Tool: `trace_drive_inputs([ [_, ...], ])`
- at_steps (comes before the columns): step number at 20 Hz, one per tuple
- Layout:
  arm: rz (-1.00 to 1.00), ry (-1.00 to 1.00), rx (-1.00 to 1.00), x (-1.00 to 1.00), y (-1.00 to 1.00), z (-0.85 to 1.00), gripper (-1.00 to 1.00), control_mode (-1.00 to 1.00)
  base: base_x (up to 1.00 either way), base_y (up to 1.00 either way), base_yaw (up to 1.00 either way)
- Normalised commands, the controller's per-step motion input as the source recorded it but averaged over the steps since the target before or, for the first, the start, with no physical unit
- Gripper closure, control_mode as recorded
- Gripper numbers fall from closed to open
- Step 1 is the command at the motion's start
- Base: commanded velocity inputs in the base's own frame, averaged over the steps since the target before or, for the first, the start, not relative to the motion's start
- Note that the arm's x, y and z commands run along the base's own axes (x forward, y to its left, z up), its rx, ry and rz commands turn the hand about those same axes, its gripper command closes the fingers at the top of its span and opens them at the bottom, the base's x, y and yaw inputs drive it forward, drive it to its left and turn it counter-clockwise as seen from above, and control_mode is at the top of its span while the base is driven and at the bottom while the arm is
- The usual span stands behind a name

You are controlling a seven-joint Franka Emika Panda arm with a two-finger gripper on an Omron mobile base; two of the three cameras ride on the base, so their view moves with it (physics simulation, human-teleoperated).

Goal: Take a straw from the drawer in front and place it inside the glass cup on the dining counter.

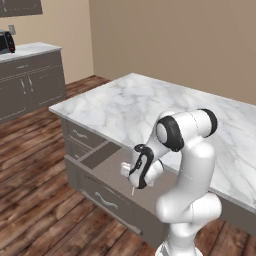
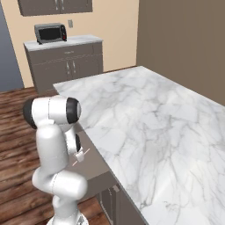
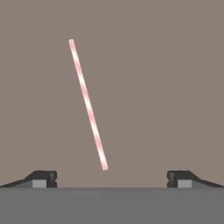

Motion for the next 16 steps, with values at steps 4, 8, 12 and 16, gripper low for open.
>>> trace_drive_inputs([
  [4,-0.02,0.06,0.0,0.0,0.19,-0.24,-1.0,-1.0,0.0,0.0,0.0],
  [8,-0.01,0.06,0.0,0.05,0.09,-0.18,-1.0,-1.0,0.0,0.0,0.0],
  [12,-0.01,0.07,0.0,0.16,0.0,-0.15,-1.0,-1.0,0.0,0.0,0.0],
  [16,-0.02,0.07,0.0,0.2,0.0,-0.15,-1.0,-1.0,0.0,0.0,0.0],
])
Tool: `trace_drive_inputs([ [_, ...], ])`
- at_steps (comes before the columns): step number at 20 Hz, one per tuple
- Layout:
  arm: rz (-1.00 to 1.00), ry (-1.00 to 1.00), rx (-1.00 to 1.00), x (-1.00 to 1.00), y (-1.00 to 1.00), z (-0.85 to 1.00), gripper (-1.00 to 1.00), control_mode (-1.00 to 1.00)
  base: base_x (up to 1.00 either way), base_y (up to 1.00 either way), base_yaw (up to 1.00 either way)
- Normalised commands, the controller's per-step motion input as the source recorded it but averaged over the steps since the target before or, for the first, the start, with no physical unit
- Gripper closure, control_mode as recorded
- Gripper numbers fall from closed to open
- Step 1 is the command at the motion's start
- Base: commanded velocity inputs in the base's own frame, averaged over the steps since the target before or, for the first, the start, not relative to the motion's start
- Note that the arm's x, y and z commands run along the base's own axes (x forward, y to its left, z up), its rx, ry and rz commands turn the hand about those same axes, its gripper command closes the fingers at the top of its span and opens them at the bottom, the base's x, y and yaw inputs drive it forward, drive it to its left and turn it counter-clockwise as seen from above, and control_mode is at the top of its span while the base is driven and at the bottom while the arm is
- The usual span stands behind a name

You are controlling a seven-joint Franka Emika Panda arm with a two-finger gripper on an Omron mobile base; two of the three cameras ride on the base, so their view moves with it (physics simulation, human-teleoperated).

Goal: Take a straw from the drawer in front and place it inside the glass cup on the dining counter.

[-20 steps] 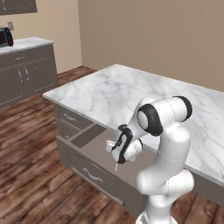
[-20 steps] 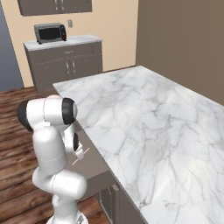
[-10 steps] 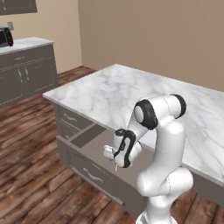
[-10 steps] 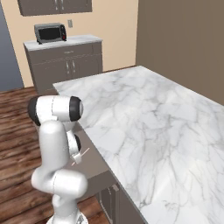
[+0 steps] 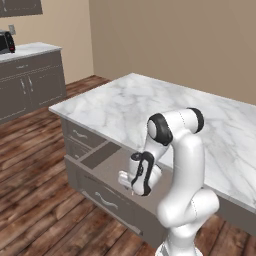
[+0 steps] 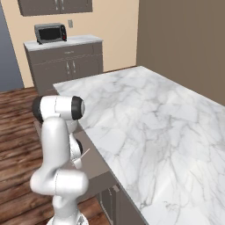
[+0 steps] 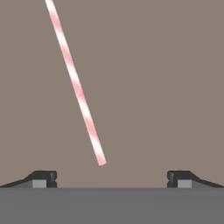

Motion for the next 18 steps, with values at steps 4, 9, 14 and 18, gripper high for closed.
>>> trace_drive_inputs([
  [4,-0.02,0.05,0.0,0.37,0.0,-0.05,-1.0,-1.0,0.0,0.0,0.0],
  [9,0.0,0.01,0.0,0.49,0.01,0.0,-1.0,-1.0,0.0,0.0,0.0],
  [14,0.0,0.07,0.0,0.43,0.0,0.0,-1.0,-1.0,0.0,0.0,0.0],
  [18,0.0,0.13,0.0,0.41,0.0,-0.05,-1.0,-1.0,0.0,0.0,0.0],
])
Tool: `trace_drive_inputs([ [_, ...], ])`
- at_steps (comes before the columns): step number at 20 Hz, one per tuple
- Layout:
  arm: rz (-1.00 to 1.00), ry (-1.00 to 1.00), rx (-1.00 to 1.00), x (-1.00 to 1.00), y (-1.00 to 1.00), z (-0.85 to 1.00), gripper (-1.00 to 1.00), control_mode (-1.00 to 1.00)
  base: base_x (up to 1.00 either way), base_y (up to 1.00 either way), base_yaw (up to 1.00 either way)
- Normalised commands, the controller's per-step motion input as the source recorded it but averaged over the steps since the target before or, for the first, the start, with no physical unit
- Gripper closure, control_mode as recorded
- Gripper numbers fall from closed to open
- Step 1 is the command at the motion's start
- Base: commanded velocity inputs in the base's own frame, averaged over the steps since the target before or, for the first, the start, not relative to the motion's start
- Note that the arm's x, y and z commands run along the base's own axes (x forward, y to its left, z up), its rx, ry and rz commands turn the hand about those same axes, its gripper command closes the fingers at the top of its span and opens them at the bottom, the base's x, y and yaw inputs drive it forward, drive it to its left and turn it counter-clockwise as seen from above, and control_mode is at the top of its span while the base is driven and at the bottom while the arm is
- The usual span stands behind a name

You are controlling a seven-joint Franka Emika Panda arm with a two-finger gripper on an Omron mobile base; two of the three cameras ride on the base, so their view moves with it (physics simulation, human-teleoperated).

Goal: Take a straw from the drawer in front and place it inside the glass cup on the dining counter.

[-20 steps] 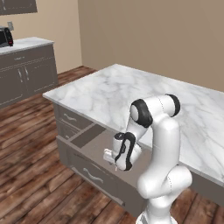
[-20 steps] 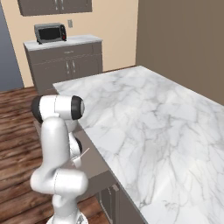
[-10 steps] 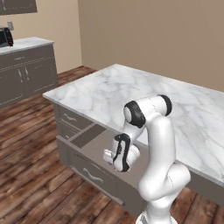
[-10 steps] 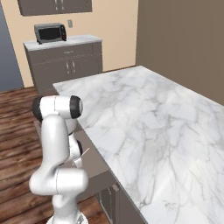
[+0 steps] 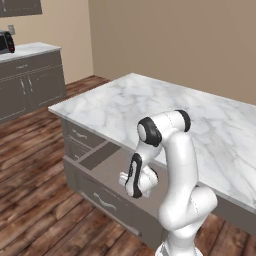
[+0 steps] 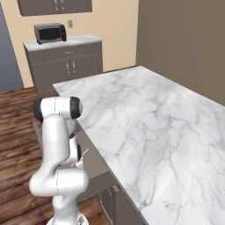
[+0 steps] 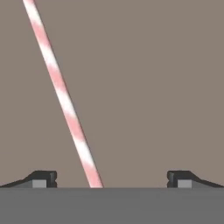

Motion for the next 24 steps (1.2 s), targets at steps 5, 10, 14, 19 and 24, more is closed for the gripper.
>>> trace_drive_inputs([
  [5,0.0,0.21,0.0,0.36,0.1,-0.3,1.0,-1.0,0.0,0.0,0.0],
  [10,0.0,0.22,0.0,0.49,0.09,-0.27,1.0,-1.0,0.0,0.0,0.0],
  [14,0.0,0.22,0.0,0.26,0.06,-0.36,1.0,-1.0,0.0,0.0,0.0],
  [19,0.0,0.17,0.0,-0.04,0.11,-0.33,1.0,-1.0,0.0,0.0,0.0],
  [24,0.0,0.0,0.02,-0.27,0.03,0.41,1.0,-1.0,0.0,0.0,0.0],
])
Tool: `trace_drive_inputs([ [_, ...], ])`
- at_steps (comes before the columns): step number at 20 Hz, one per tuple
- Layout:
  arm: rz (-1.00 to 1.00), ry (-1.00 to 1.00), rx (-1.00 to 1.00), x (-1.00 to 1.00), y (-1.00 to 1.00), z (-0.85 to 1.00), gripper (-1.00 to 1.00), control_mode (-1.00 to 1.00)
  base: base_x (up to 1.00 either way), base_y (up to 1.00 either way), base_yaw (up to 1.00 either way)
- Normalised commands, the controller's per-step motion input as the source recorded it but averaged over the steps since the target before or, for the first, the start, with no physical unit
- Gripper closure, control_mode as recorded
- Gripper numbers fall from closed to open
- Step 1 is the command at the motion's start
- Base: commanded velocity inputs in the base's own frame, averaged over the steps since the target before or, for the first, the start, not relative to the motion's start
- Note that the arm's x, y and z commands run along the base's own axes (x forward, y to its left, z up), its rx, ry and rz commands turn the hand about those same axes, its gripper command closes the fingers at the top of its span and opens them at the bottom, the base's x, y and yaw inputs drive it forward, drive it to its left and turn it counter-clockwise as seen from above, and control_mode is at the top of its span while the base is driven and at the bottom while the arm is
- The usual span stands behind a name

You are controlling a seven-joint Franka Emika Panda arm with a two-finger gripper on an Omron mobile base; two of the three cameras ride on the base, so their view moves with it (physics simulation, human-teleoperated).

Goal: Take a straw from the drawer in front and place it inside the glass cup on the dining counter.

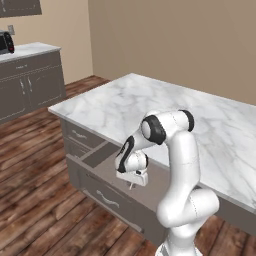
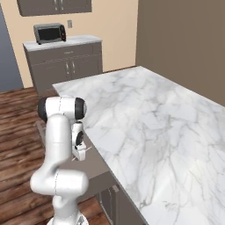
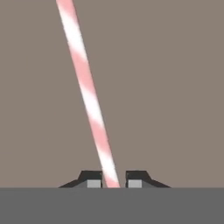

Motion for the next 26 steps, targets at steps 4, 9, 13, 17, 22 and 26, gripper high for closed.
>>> trace_drive_inputs([
  [4,0.0,0.0,0.04,-0.41,0.0,0.81,1.0,-1.0,0.0,0.0,0.0],
  [9,0.0,0.02,0.08,-0.48,0.0,0.84,1.0,-1.0,0.0,0.0,0.0],
  [13,0.0,0.07,0.07,-0.44,0.0,0.93,1.0,-1.0,0.0,0.0,0.0],
  [17,0.0,0.11,0.07,-0.31,0.01,1.0,1.0,-1.0,0.0,0.0,0.0],
  [22,0.0,0.26,0.11,-0.27,0.14,0.89,1.0,-1.0,0.0,0.0,0.0],
  [26,0.0,0.36,0.11,-0.44,0.34,0.53,1.0,-1.0,0.0,0.0,0.0],
])
